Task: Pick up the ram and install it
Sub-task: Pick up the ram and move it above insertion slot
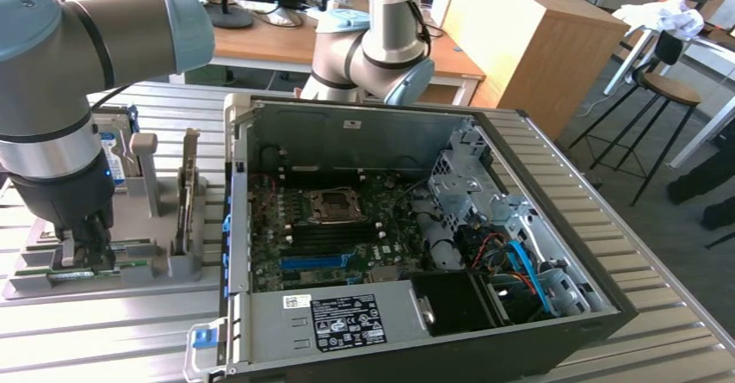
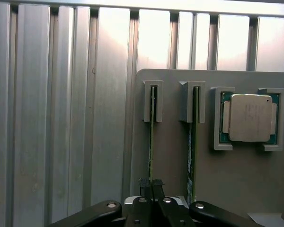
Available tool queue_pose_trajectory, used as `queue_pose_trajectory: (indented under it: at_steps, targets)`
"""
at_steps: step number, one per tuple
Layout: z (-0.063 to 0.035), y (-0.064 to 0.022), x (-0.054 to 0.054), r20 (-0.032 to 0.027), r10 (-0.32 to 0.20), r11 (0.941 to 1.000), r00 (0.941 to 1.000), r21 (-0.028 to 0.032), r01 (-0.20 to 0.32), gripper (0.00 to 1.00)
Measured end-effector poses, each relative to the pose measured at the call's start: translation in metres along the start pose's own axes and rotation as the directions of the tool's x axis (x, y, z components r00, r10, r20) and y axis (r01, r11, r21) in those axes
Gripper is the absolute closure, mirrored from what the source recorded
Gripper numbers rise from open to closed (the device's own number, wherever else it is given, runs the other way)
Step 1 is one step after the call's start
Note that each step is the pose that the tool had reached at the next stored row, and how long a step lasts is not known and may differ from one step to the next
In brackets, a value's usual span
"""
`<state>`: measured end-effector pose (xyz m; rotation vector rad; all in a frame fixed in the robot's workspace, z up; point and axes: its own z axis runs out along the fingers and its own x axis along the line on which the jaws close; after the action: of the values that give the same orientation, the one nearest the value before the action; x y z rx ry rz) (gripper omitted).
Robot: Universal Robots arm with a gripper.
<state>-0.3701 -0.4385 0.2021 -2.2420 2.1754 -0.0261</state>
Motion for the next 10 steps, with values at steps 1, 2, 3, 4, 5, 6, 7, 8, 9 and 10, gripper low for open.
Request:
queue_pose_trajectory:
  at_steps: [1,2,3,4,5,6,7,8,9,10]
  targets:
    - [0.0,0.0,0.0,0.0,0.0,1.0,1.0,0.0,0.0,0.89]
    - [0.0,0.0,0.0,0.0,0.0,1.0,1.0,0.0,0.0,0.89]
    - [0.0,0.0,0.0,0.0,0.0,1.0,1.0,0.0,0.0,0.89]
    - [-0.0001,-0.0001,0.0,0.0002,0.0,1.0,1.0,0.0003,0.0,0.89]
    - [-0.0004,-0.0001,0.0,0.0002,0.0,1.0,1.0,0.0003,0.0,0.89]
    - [-0.0009,-0.0001,0.0,0.0001,0.0,1.0,1.0,0.0003,0.0,0.89]
    - [-0.0014,-0.0001,0.0,0.0,0.0,1.0,1.0,0.0001,0.0,0.89]
    - [-0.0019,-0.0001,0.0,0.0001,0.0,1.0,1.0,0.0001,0.0,0.89]
    - [-0.0025,-0.0001,0.0,0.0,0.0,1.0,1.0,0.0001,0.0,0.89]
    - [-0.0033,-0.0001,0.0,0.0,0.0,1.0,1.0,0.0,0.0,0.89]
